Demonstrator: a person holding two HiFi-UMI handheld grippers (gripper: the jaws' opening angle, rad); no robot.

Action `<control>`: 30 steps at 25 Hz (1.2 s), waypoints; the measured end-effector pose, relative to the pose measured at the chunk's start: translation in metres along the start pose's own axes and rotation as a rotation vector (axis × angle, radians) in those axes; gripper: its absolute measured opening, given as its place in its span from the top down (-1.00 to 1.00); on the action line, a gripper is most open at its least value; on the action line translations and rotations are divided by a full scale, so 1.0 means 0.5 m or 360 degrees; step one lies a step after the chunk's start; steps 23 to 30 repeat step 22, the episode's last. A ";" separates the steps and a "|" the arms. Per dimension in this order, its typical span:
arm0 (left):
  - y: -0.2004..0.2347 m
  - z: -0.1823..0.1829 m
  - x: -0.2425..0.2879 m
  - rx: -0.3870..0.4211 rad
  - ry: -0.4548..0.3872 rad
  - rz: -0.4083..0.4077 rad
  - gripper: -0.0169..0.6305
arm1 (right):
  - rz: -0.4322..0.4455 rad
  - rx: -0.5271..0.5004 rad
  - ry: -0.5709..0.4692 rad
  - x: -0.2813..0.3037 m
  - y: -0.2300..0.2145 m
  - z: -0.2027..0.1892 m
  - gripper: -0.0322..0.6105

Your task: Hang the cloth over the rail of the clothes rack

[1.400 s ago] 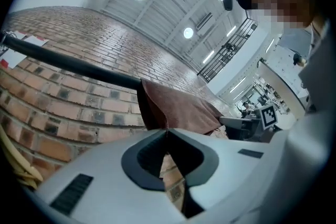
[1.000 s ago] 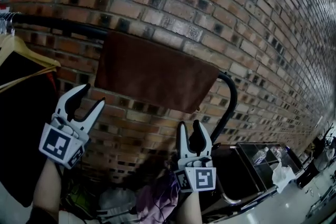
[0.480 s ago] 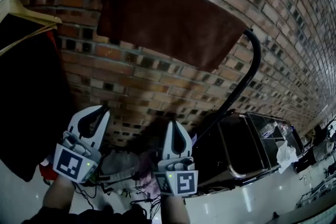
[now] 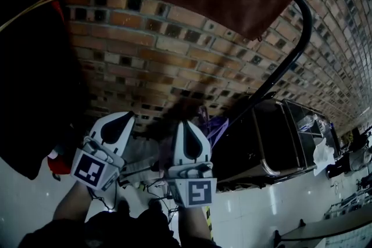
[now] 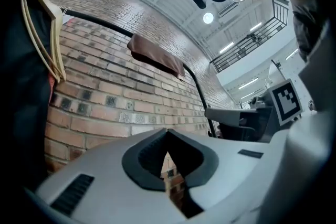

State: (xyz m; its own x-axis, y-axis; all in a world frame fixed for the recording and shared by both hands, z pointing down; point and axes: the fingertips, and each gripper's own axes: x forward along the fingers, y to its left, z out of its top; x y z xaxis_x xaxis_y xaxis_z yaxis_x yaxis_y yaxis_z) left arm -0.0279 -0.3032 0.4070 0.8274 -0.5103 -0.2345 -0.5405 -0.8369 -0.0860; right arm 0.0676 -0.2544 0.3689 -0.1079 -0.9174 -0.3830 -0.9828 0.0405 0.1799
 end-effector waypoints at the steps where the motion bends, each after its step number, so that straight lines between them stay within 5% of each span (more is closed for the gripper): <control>1: -0.005 -0.011 0.001 -0.0002 0.0027 0.0004 0.91 | 0.0010 -0.0002 0.0034 -0.003 0.005 -0.009 0.82; 10: -0.001 -0.064 0.006 -0.0041 0.0199 0.0071 0.91 | 0.0030 0.0089 0.0324 -0.022 0.014 -0.084 0.82; 30: -0.019 -0.072 0.015 -0.0031 0.0217 0.0019 0.91 | 0.0031 0.0062 0.0355 -0.029 0.012 -0.090 0.82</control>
